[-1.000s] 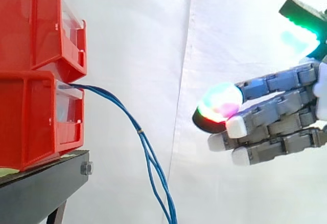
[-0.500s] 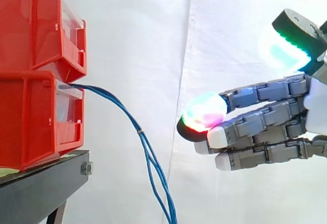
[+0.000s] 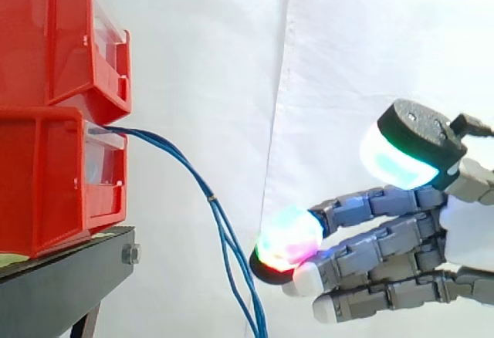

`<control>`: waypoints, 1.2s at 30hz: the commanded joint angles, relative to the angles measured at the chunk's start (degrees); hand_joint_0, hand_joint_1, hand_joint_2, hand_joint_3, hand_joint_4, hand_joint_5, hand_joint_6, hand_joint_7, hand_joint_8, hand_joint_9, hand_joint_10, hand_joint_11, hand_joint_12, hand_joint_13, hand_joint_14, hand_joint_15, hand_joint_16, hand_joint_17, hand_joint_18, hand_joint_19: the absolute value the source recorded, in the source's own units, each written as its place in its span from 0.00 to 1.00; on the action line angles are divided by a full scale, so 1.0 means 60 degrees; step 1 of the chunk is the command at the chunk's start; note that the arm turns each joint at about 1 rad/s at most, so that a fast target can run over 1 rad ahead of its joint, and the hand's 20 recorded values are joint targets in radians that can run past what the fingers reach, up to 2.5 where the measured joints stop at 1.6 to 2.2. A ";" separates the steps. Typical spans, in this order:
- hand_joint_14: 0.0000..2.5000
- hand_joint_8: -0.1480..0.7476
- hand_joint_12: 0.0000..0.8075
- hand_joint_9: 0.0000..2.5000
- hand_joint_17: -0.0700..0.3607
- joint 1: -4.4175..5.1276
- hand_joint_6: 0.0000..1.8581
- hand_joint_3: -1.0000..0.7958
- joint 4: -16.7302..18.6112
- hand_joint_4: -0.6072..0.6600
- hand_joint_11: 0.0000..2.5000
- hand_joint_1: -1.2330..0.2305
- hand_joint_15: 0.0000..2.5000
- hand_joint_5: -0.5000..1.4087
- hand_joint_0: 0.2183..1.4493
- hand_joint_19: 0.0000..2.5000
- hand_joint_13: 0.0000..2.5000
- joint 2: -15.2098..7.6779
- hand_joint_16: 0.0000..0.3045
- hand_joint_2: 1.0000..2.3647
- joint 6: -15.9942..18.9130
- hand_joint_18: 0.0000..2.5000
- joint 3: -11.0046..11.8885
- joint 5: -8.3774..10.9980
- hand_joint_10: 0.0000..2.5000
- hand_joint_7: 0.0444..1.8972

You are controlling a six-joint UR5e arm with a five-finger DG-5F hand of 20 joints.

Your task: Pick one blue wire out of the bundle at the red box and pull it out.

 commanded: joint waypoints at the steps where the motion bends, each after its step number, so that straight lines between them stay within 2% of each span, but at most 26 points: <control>1: 0.00 0.52 0.57 0.21 0.56 -0.0008 0.27 0.28 0.0303 0.71 0.03 0.39 0.03 0.18 0.19 0.10 0.06 -0.0541 0.25 0.00 0.0104 0.09 0.0284 0.0253 0.00 0.39; 6: 0.00 0.52 0.57 0.23 0.55 0.0050 0.27 0.28 0.0361 0.71 0.05 0.39 0.02 0.18 0.20 0.10 0.07 -0.0878 0.24 0.00 0.0133 0.10 0.0826 0.0239 0.00 0.40; 14: 0.00 0.52 0.56 0.25 0.53 0.0168 0.27 0.28 0.0435 0.73 0.06 0.38 0.03 0.18 0.22 0.11 0.08 -0.0937 0.23 0.00 -0.0248 0.09 0.1001 0.0224 0.00 0.42; 17: 0.00 0.52 0.56 0.25 0.53 0.0226 0.27 0.28 0.0537 0.73 0.07 0.37 0.02 0.19 0.23 0.11 0.08 -0.1332 0.23 0.00 -0.0204 0.09 0.1309 0.0209 0.00 0.43; 19: 0.00 0.52 0.55 0.26 0.52 0.0226 0.27 0.28 0.0479 0.74 0.08 0.37 0.02 0.19 0.24 0.11 0.08 -0.1552 0.23 0.00 0.0030 0.08 0.1631 0.0165 0.00 0.44; 23: 0.00 0.53 0.55 0.26 0.52 0.0212 0.27 0.28 0.0449 0.74 0.07 0.37 0.02 0.19 0.25 0.11 0.08 -0.1552 0.22 0.00 0.0367 0.08 0.1719 0.0034 0.00 0.44; 28: 0.00 0.53 0.55 0.27 0.52 0.0226 0.27 0.28 0.0479 0.76 0.08 0.37 0.02 0.19 0.26 0.11 0.08 -0.1567 0.22 0.00 0.0177 0.08 0.2071 -0.0069 0.00 0.46; 36: 0.00 0.53 0.54 0.27 0.51 0.0402 0.27 0.28 0.0684 0.78 0.09 0.36 0.02 0.20 0.27 0.11 0.07 -0.1567 0.22 0.00 -0.0013 0.07 0.2100 -0.0084 0.00 0.52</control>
